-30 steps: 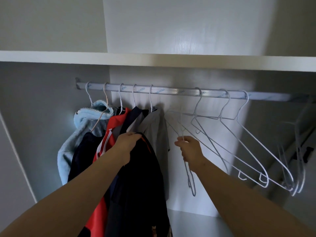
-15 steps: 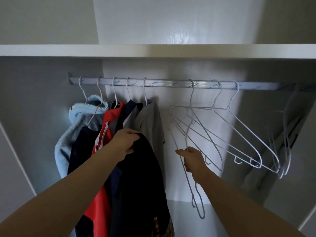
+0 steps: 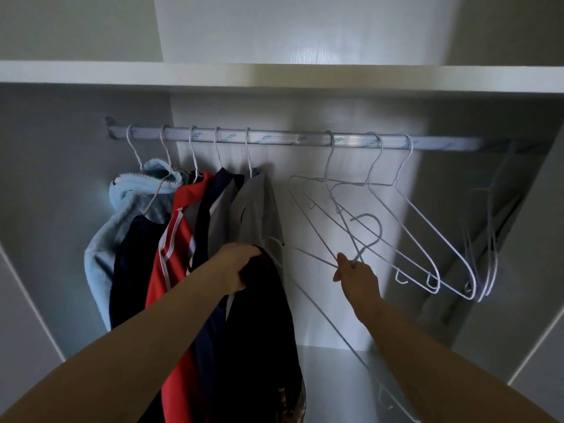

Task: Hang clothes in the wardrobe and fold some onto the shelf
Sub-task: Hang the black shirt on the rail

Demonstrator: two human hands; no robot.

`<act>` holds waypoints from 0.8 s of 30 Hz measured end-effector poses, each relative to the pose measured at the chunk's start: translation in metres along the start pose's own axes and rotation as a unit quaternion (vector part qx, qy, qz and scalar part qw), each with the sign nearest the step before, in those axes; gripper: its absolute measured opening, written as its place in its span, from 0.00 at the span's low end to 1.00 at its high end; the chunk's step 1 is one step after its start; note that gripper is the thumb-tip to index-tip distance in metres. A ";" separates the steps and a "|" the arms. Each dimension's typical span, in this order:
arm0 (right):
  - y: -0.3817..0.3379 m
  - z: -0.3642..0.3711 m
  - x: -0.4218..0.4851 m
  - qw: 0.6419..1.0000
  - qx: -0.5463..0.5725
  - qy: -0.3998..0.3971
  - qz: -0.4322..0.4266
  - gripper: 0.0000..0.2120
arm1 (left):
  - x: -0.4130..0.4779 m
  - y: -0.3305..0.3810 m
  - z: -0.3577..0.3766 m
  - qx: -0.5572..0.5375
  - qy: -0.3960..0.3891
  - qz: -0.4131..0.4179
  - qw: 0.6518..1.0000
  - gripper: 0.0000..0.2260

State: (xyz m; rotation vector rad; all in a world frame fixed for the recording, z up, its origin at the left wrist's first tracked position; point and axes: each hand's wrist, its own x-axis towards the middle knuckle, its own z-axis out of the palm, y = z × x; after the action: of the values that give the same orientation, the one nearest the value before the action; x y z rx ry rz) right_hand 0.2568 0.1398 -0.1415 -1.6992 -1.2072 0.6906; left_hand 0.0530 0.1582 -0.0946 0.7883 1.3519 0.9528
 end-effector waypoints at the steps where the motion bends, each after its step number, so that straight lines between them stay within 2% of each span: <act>1: 0.003 -0.003 0.000 0.999 0.034 -0.003 0.004 0.21 | 0.003 -0.002 0.001 -0.003 0.008 -0.014 1.000 0.13; 4: 0.010 -0.014 -0.002 0.993 0.114 -0.022 0.022 0.18 | 0.009 -0.003 0.003 -0.019 0.044 -0.044 0.998 0.15; 7: 0.016 -0.028 -0.003 0.992 0.116 0.020 0.032 0.18 | 0.020 -0.002 0.001 -0.023 0.072 -0.046 0.996 0.19; 12: 0.020 -0.049 0.003 0.989 0.131 0.050 0.044 0.18 | 0.031 0.004 -0.004 -0.018 0.087 -0.033 0.995 0.15; 15: 0.018 -0.047 0.005 0.996 0.081 0.023 0.027 0.19 | 0.034 0.005 -0.003 0.001 0.071 0.006 0.997 0.04; 17: 0.015 -0.043 0.006 0.999 0.046 0.013 0.011 0.18 | 0.042 0.001 -0.001 0.068 0.076 0.063 0.993 0.07; 20: 0.017 -0.040 0.009 1.000 0.009 0.026 -0.004 0.18 | 0.046 -0.007 0.003 0.219 0.114 0.180 0.952 0.05; 24: 0.022 -0.047 0.013 0.999 -0.023 0.034 -0.002 0.18 | 0.047 -0.023 0.008 0.379 0.117 0.285 0.872 0.04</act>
State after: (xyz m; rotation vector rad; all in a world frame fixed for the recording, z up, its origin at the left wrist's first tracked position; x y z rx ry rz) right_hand 0.3099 0.1325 -0.1400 -1.7431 -1.1874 0.6029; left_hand 0.0620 0.1909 -0.1348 1.7938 1.7777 0.9748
